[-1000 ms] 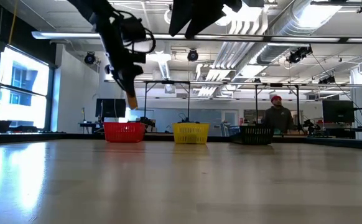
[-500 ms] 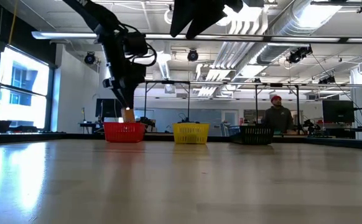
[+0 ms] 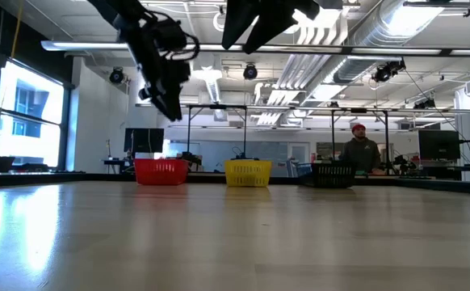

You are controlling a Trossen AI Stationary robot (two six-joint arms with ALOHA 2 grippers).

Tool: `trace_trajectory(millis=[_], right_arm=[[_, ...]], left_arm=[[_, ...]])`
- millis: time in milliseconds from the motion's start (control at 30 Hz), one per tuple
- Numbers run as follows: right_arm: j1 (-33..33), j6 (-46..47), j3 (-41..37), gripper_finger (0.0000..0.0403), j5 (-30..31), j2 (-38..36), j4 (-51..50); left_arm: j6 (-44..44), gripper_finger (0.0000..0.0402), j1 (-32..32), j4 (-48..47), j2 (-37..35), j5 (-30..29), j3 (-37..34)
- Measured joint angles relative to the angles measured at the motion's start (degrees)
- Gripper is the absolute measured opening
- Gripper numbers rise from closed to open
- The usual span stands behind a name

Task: Sort & place blocks by color
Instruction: Return to Home Position

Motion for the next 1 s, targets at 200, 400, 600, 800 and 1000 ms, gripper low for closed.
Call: trace_trajectory(millis=[200, 400, 600, 800, 1000], right_arm=[[-0.4, 0.7, 0.0, 0.02, 0.0, 0.0, -0.4], [-2.2, 0.2, 0.0, 0.02, -2.1, 0.0, -2.8], [-4.9, 0.1, 0.0, 0.02, -4.3, 0.0, -6.1], [-6.4, -3.0, 0.0, 0.02, -5.6, 0.0, -9.5], [-8.7, -7.3, 0.0, 0.02, -8.3, 0.0, -8.2]], left_arm=[[-1.7, 0.0178, -2.0, 0.1, -7.5, 9.2, 0.0], [-1.2, 0.0177, -6.7, 0.1, -13.1, 21.1, 0.0], [-3.3, 0.0178, -12.4, 12.1, -21.6, 23.6, -10.0], [-6.3, 0.0179, -17.4, 20.6, -31.7, 23.6, -22.7], [-9.2, 0.0179, -22.2, 25.5, -42.2, 22.1, -32.2]])
